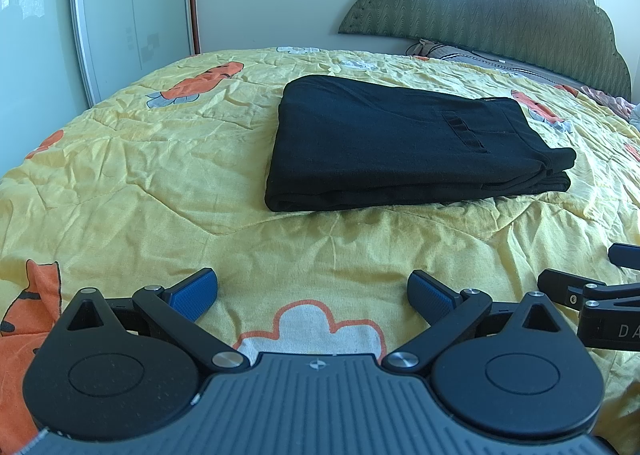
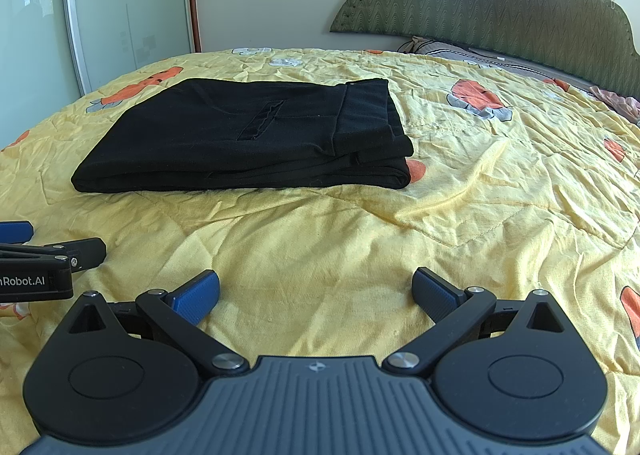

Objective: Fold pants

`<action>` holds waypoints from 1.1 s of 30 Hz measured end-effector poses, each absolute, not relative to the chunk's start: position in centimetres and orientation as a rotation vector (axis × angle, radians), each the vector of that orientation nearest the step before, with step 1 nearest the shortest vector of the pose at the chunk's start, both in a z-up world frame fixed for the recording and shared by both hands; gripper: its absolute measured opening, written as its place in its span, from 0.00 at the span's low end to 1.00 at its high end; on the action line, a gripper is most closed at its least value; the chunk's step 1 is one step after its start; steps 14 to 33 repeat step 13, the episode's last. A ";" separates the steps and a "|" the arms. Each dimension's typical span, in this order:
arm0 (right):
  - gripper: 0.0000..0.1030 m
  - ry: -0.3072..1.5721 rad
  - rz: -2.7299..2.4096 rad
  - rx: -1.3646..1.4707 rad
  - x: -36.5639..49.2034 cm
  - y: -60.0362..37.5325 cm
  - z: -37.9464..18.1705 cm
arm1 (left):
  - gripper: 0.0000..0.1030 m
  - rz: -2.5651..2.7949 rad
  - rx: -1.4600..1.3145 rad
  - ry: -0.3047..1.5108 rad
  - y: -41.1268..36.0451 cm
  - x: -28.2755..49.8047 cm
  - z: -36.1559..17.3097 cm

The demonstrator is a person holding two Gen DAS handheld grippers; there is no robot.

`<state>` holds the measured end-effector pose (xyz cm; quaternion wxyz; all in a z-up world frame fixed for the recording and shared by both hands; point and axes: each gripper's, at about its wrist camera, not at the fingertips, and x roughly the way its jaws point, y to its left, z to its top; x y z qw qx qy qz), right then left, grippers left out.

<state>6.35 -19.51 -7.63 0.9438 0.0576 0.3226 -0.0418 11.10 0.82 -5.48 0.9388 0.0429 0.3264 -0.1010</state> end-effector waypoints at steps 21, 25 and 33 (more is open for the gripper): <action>1.00 0.658 -0.077 0.116 6.4 -19.5 -7.6 | 0.99 -0.218 0.077 0.668 1.2 10.8 -5.1; 1.00 0.658 -0.077 0.116 6.4 -19.5 -7.6 | 0.99 -0.218 0.077 0.668 1.2 10.8 -5.1; 1.00 0.658 -0.077 0.116 6.4 -19.5 -7.6 | 0.99 -0.218 0.077 0.668 1.2 10.8 -5.1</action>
